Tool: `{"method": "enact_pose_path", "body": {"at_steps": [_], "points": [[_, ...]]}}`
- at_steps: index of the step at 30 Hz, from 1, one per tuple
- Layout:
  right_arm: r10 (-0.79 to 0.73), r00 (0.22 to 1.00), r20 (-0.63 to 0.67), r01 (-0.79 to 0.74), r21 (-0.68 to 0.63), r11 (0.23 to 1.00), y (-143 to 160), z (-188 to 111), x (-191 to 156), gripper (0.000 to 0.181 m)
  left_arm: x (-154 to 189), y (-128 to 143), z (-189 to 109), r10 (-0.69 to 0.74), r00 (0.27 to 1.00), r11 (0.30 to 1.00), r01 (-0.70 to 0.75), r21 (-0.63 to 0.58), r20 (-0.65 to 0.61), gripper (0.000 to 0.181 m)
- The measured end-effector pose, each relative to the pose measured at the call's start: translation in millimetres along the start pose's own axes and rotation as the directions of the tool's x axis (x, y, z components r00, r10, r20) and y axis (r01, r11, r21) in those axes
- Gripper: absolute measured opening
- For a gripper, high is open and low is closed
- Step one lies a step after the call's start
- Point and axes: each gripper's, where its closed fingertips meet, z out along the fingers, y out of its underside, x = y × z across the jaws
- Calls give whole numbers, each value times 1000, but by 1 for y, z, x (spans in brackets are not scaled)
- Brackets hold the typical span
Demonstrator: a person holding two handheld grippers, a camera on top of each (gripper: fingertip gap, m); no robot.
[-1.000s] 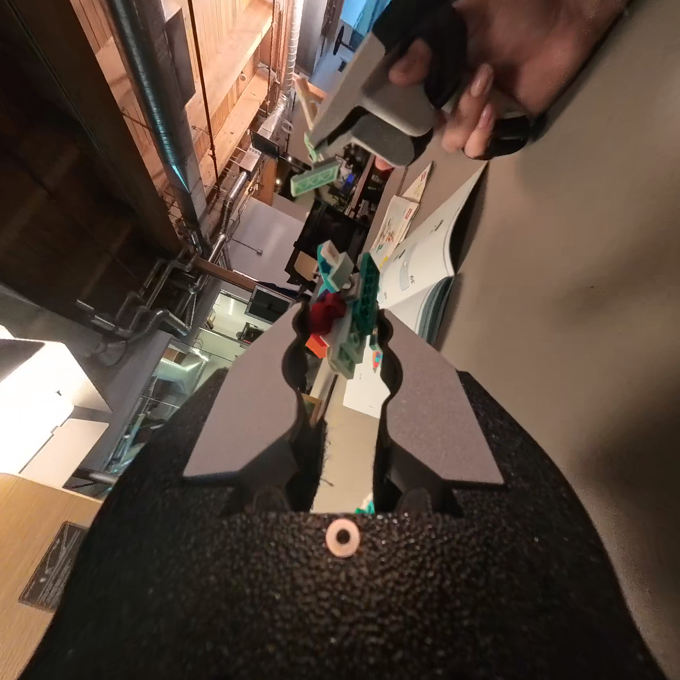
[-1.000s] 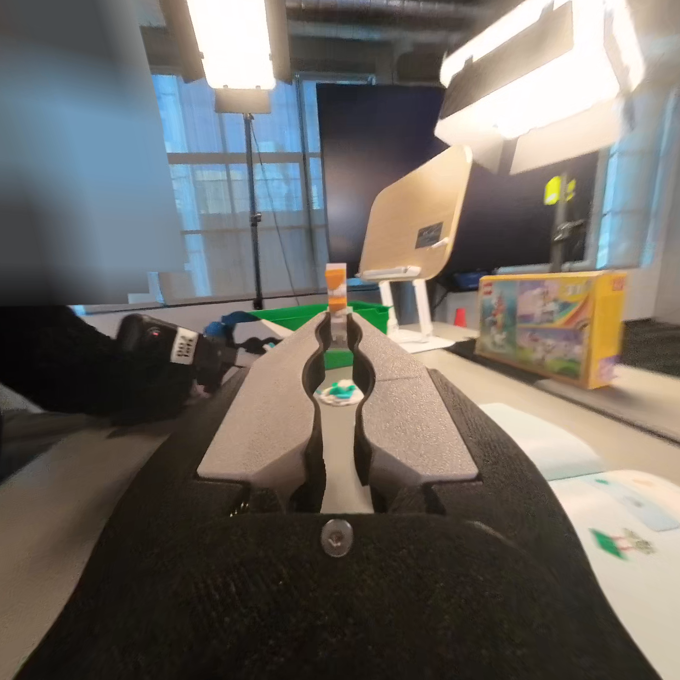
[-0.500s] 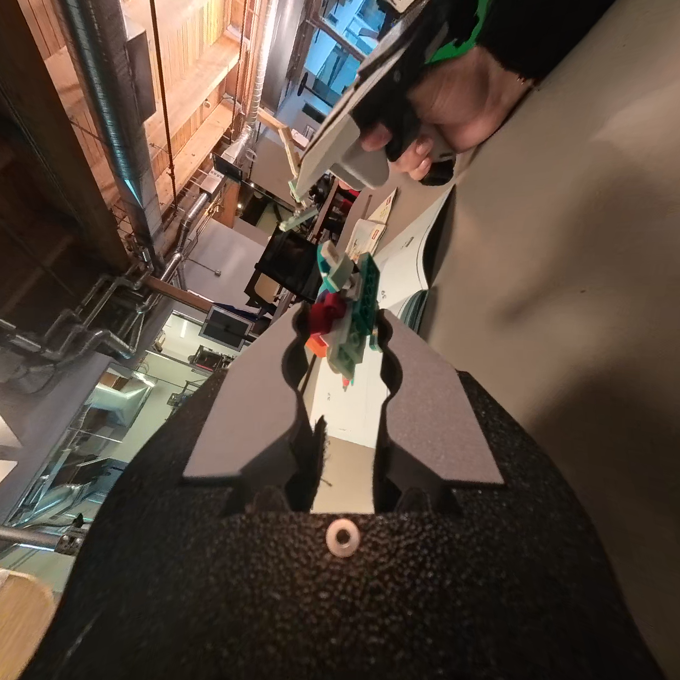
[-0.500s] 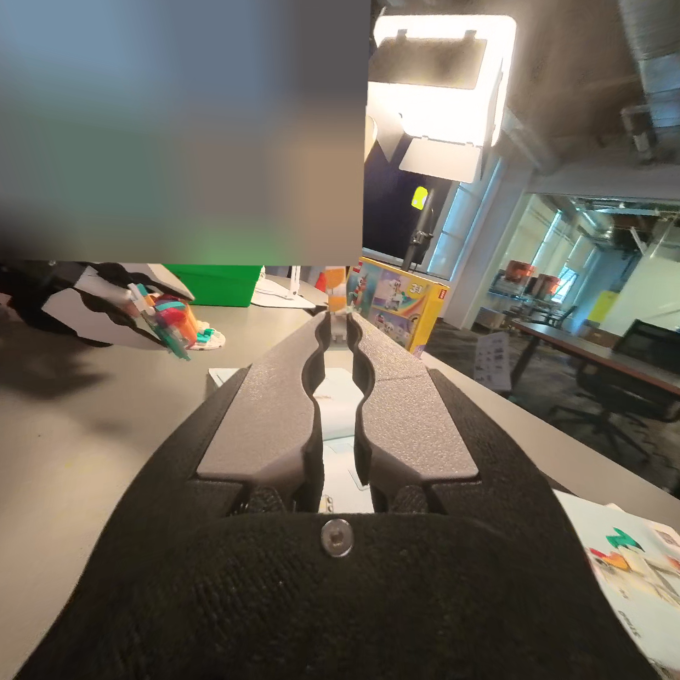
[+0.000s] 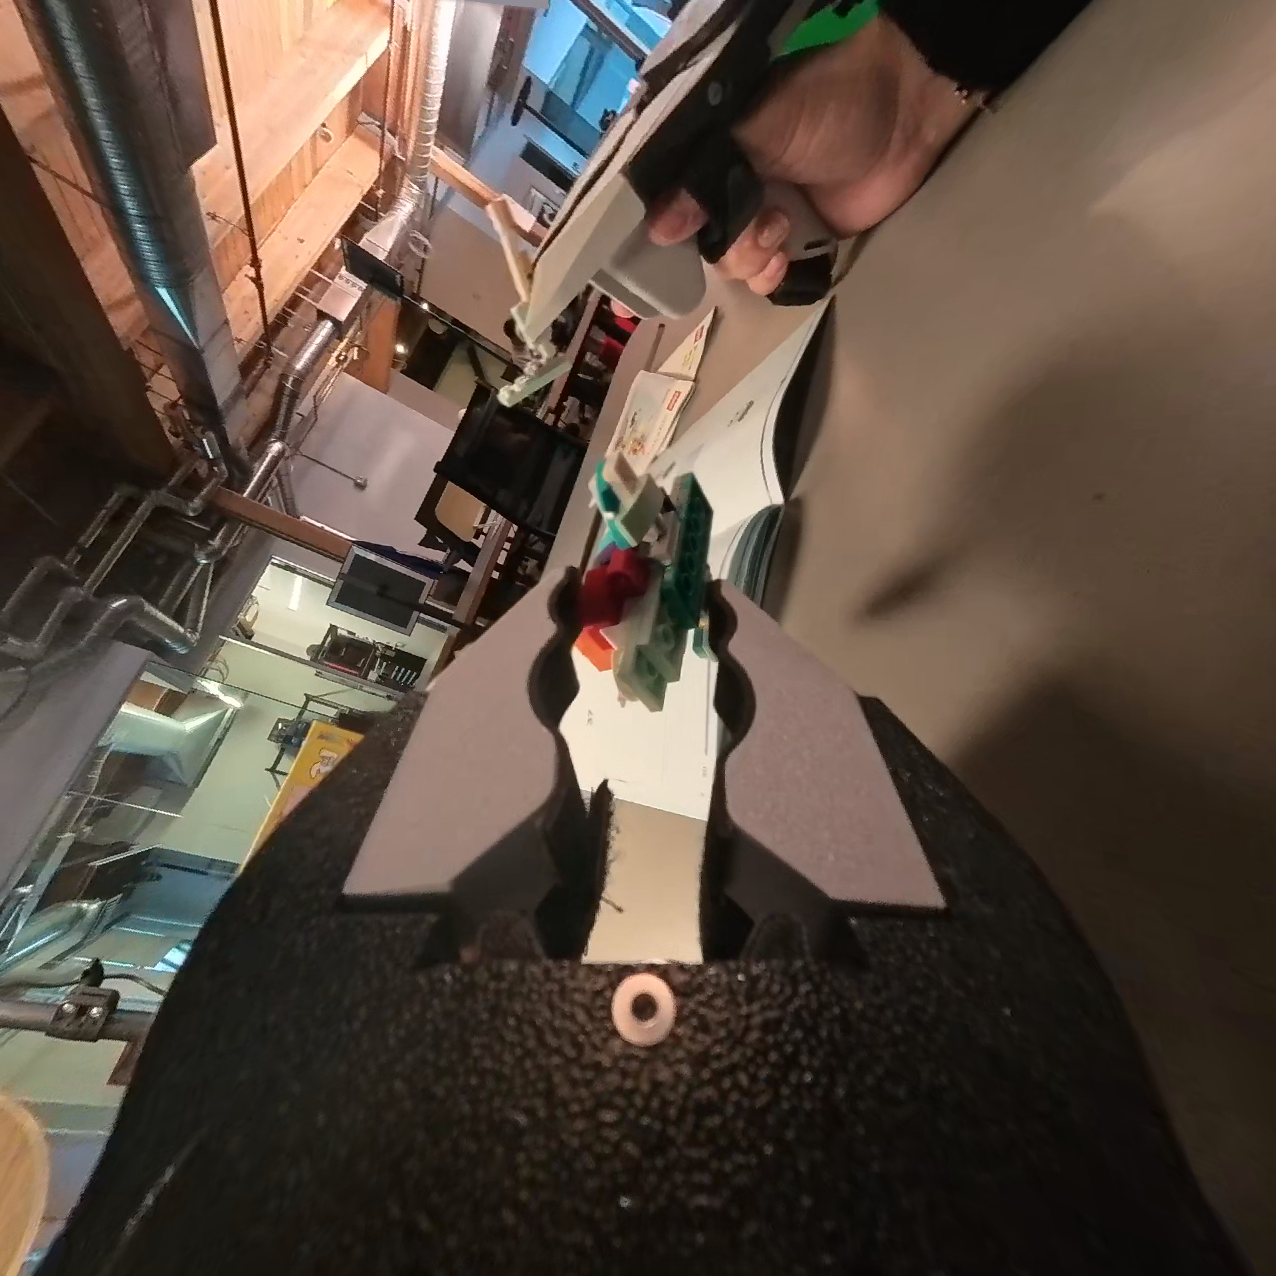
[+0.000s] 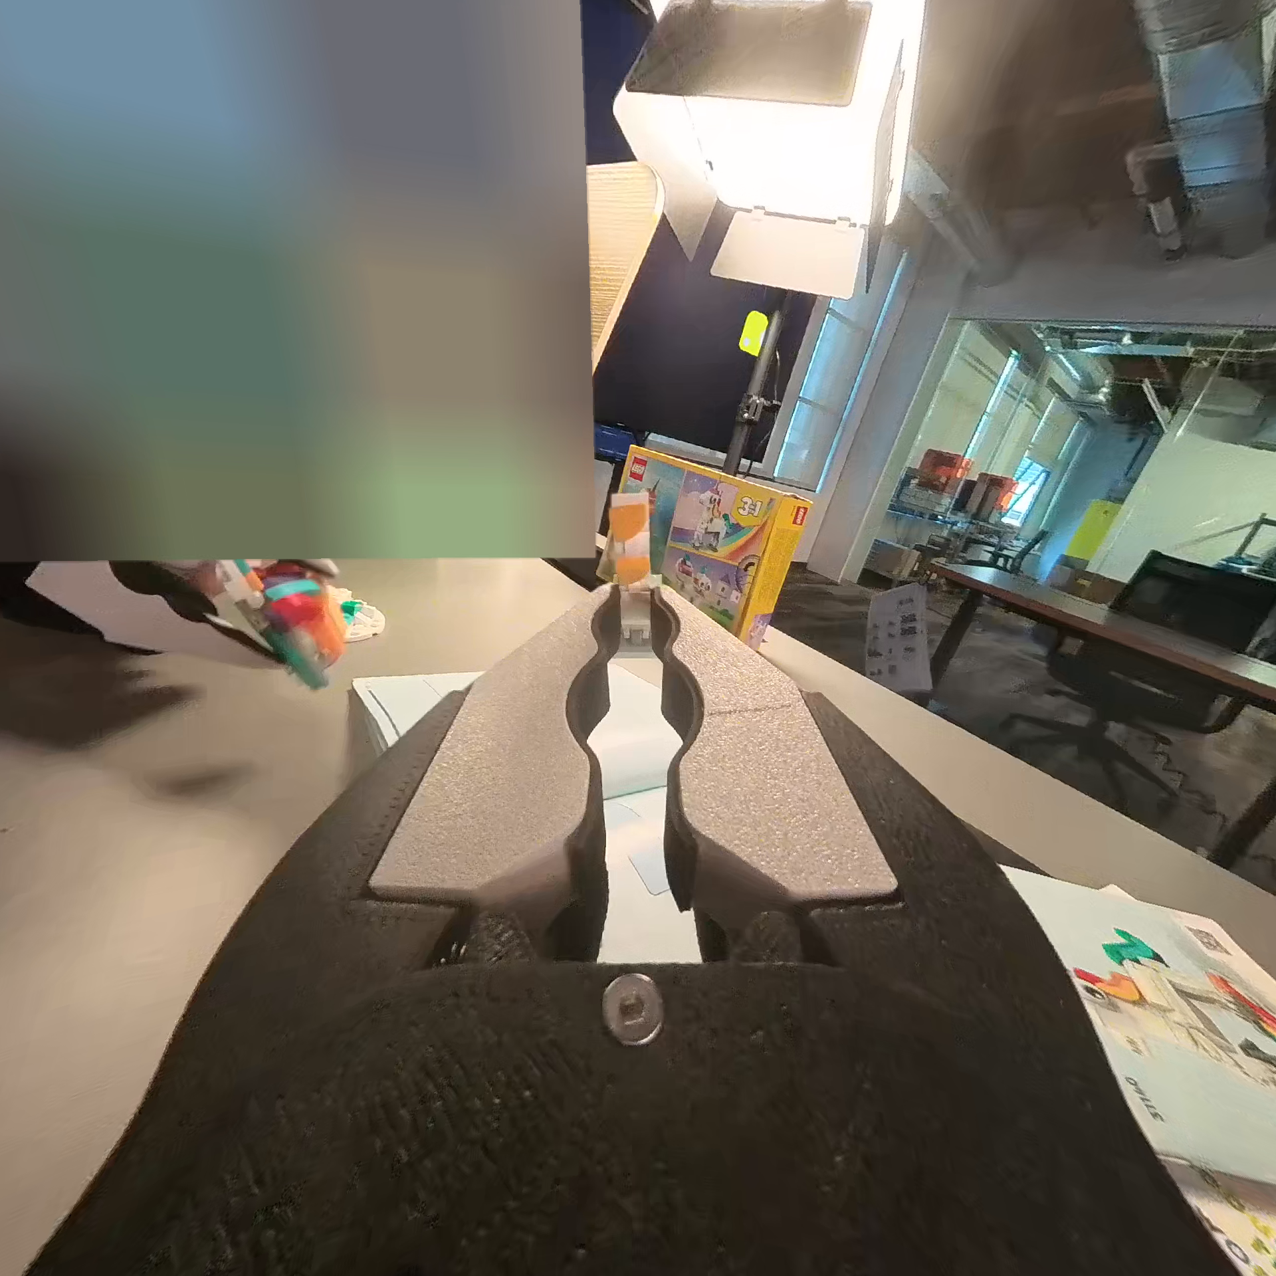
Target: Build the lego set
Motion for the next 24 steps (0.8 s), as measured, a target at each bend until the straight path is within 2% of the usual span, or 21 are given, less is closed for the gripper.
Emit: {"method": "enact_pose_path", "body": {"at_steps": [8,19,24], "points": [[-35,999,1,35,-17,999,2,1,-3,6,8,-3,0,63,998,998,-63,1,-25,34],[-34,999,21,34,-16,999,2,2,-6,6,0,4,0,-108,994,994,108,-4,-36,34],[-38,999,23,38,-17,999,3,2,-6,6,3,5,1,-90,995,996,90,-18,-46,34]]}}
